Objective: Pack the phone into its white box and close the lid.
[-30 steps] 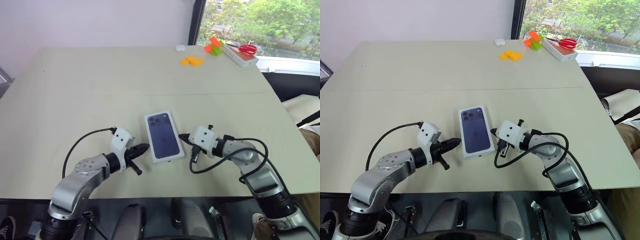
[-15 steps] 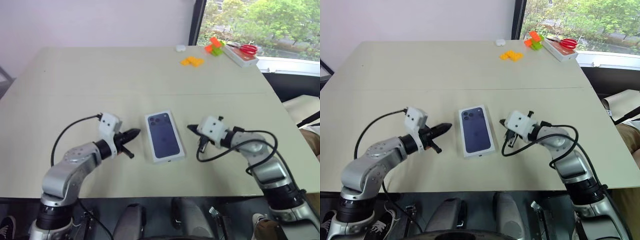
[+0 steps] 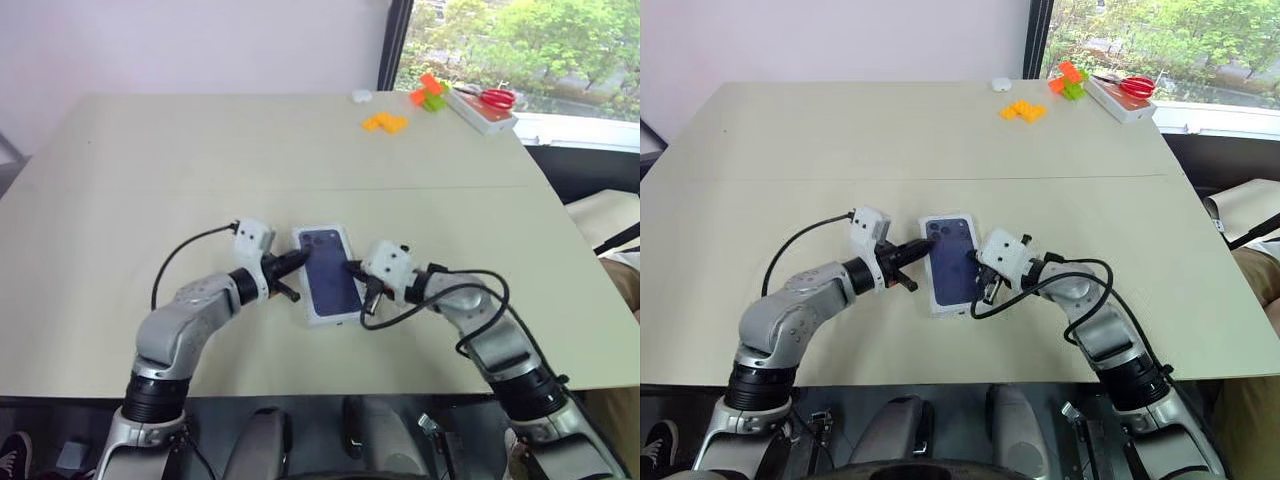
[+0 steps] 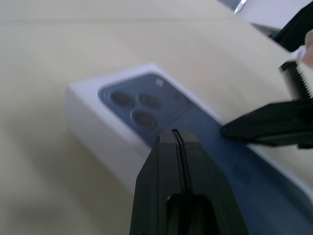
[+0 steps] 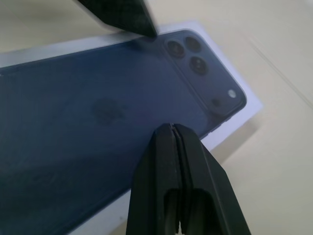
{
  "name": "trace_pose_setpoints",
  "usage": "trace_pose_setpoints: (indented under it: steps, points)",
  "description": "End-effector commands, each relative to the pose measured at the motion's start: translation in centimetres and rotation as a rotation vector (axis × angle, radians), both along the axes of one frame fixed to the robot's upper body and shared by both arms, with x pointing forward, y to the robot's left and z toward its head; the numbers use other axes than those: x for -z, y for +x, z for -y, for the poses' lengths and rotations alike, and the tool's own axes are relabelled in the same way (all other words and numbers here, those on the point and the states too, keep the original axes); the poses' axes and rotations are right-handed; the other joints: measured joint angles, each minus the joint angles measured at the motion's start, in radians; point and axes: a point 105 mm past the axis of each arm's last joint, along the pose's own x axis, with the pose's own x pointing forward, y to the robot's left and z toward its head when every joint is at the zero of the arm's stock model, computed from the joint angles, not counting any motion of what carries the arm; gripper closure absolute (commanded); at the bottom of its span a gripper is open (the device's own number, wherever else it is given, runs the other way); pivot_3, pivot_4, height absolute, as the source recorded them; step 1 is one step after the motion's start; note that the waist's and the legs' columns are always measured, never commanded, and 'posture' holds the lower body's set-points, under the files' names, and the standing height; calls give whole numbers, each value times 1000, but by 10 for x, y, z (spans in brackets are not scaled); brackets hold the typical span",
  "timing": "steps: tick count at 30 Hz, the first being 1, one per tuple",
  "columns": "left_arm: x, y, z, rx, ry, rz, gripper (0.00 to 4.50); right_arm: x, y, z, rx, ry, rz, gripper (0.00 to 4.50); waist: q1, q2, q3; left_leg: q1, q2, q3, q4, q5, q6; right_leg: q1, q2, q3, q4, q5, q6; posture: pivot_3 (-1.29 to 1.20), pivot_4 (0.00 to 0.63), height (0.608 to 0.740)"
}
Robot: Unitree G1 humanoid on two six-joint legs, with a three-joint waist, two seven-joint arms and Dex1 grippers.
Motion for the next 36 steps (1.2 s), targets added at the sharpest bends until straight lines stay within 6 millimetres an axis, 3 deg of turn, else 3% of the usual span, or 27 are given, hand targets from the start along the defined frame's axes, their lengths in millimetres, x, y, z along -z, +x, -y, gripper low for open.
trace_pose_setpoints:
  steps: [1,6,12,15,16,18,22,24,27,31,34,36]
  points:
    - [4,-5,-1,12,27,12,4500,23,-5,9,22,-71,-56,4444,1,0,0,1,0,0,0,0,0,1,0,0,0,0,0,0,150,740]
    - [0,-2,-3,3,28,30,4500,11,1,6,21,-38,-34,4444,1,-1,-1,10,0,0,0,0,0,11,0,-1,-2,-5,0,0,150,740]
    - [-21,9,-8,-20,9,80,4500,-19,15,3,32,30,35,4444,-2,-1,0,11,1,0,0,0,0,11,1,0,-1,-5,0,0,150,740]
    - [-39,22,-10,-65,-8,128,4500,-48,29,0,58,141,63,4444,-3,-1,1,10,1,0,-1,0,0,10,1,0,-1,-3,-1,0,150,740]
    - [-40,25,-10,-77,-5,132,4500,-48,29,-2,55,153,50,4444,-1,-1,1,10,1,0,-1,0,0,9,1,0,-1,-2,-3,0,150,740]
    - [-36,28,-10,-88,11,125,4500,-39,26,-3,45,137,23,4444,0,-1,1,9,0,-1,-1,0,0,9,1,-1,-1,0,0,0,150,740]
    - [3,27,-12,-90,196,54,4500,3,12,2,21,-17,-64,4444,1,-1,1,8,0,-1,-2,-1,1,9,0,-1,-3,-1,1,0,150,740]
    - [17,22,-13,-79,239,12,4500,14,4,5,13,-39,-109,4444,-2,0,0,6,-1,0,-2,-1,1,7,-1,0,-3,-1,1,0,150,740]
    - [17,17,-12,-66,186,-29,4500,0,-1,6,5,41,-121,4444,2,-2,-1,5,-1,-1,-2,-1,2,7,-2,-1,-4,-1,1,0,150,740]
    - [2,11,-7,-27,108,-5,4500,-18,-13,3,-61,137,-134,4444,1,-2,0,5,0,-2,-2,-1,2,7,-1,-2,-3,-1,1,0,150,740]
    - [-18,-2,-4,52,23,14,4500,-34,-32,0,-162,227,-177,4444,1,-2,1,2,0,-2,-1,-1,2,4,-1,-3,-3,-1,1,0,150,740]
    - [-29,-11,-3,104,-18,32,4500,-32,-54,-1,-253,232,-262,4444,1,-2,1,0,0,-3,-1,-1,1,2,-1,-3,-3,-1,1,0,150,740]
